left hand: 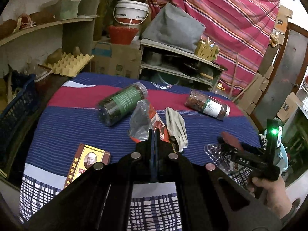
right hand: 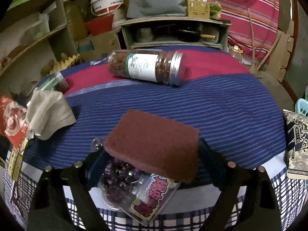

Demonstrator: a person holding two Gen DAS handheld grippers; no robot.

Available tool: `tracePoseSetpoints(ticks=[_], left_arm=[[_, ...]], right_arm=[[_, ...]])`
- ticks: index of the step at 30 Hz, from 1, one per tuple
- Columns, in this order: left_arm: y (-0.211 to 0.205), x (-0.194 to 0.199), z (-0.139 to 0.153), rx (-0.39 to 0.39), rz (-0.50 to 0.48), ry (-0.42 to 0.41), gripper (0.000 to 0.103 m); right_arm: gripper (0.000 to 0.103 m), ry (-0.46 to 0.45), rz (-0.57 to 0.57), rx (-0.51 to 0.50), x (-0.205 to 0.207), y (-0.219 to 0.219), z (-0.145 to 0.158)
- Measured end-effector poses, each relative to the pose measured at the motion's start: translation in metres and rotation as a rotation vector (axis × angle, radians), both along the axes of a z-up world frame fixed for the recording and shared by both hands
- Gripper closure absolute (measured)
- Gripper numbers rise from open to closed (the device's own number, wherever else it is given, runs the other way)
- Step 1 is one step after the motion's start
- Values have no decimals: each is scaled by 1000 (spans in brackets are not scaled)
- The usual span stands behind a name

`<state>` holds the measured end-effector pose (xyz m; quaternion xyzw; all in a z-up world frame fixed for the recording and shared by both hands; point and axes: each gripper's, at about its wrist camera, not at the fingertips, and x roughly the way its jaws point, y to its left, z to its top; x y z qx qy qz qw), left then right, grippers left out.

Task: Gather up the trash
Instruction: 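Grasp the red snack bag with the left tool while the right tool grasps a brown scouring pad, then carry the red bag and scouring pad to the basket and open both tools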

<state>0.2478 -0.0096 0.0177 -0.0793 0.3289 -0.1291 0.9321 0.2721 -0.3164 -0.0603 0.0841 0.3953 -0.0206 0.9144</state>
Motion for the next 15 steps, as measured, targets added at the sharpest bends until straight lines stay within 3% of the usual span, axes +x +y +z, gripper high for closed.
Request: tracePoseSetpoints(ticks=[15], left_arm=[[18, -30, 40, -47, 27, -129, 103]], right_arm=[[17, -195, 31, 22, -44, 4, 63]])
